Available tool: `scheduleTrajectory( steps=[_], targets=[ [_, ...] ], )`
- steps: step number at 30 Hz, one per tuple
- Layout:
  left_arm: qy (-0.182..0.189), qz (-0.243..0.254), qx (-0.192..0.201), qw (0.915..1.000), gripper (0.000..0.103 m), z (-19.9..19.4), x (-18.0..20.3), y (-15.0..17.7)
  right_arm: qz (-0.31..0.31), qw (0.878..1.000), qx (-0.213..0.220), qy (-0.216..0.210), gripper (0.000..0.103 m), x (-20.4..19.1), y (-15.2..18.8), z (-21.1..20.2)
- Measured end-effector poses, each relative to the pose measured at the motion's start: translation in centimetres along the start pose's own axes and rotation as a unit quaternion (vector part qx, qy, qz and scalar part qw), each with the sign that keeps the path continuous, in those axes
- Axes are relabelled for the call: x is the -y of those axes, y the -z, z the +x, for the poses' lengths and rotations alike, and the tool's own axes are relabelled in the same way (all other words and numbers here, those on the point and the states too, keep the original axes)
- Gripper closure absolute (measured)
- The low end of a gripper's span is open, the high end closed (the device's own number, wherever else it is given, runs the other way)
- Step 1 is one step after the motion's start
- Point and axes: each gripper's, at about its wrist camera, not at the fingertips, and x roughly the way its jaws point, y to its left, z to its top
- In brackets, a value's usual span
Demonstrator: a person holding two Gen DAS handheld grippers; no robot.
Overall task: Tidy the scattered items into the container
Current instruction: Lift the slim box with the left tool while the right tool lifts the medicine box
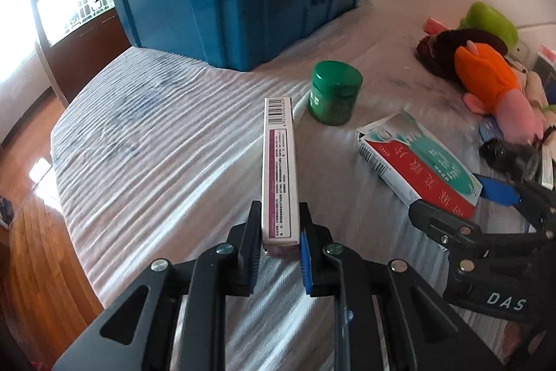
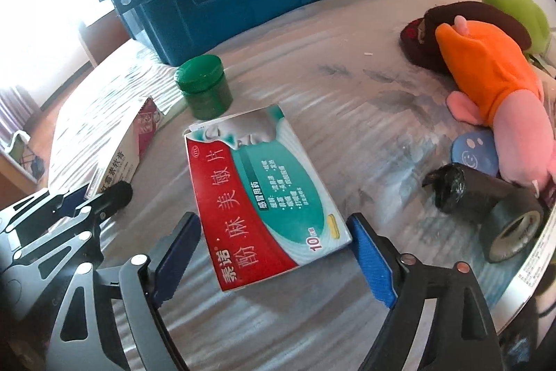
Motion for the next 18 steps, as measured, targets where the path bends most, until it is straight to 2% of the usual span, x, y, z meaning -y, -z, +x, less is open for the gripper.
scheduleTrajectory(
  steps=[3, 6, 9, 10, 11, 14, 16, 17, 18],
  targets=[
    [-0.002, -0.004, -0.006, 1.0, 0.085, 0.2, -0.1, -1.0, -0.004, 1.0, 0.012, -0.004, 0.014, 0.3, -0.8, -0.4],
    [0.002, -0.011, -0.007, 0.9999, 0.084, 0.9, -0.2, -2.0, -0.008, 1.0, 0.009, -0.007, 0.001, 0.2, -1.5, -0.2],
    [-0.007, -0.004, -0.012, 0.9999, 0.08, 2.0, -0.1, -2.8, -0.013, 1.0, -0.011, -0.002, 0.001, 0.0, -1.4, 1.0],
    [-0.014, 0.001, -0.011, 0.9998, 0.078, 2.1, 0.0, -2.9, -0.013, 1.0, -0.015, 0.004, 0.002, 0.0, -1.2, 1.4],
    [-0.018, 0.005, -0.007, 0.9998, 0.077, 2.1, 0.1, -2.9, -0.018, 1.0, -0.013, 0.013, 0.007, -0.2, -1.0, 1.5],
    [-0.008, 0.002, 0.001, 1.0, 0.077, 1.9, -0.3, -2.6, -0.019, 0.999, -0.007, 0.036, 0.019, -0.4, -0.8, 1.3],
    [-0.005, -0.002, 0.002, 1.0, 0.079, 1.7, -0.5, -2.4, -0.018, 0.999, -0.01, 0.033, 0.02, -0.3, -0.9, 1.3],
    [-0.007, 0.0, 0.002, 1.0, 0.085, 1.6, -0.4, -2.3, -0.022, 0.999, -0.014, 0.037, 0.02, -0.5, -1.0, 1.3],
    [-0.011, 0.006, 0.003, 0.9999, 0.085, 1.4, -0.3, -2.2, -0.022, 0.999, -0.015, 0.038, 0.02, -0.6, -1.0, 1.4]
  ],
)
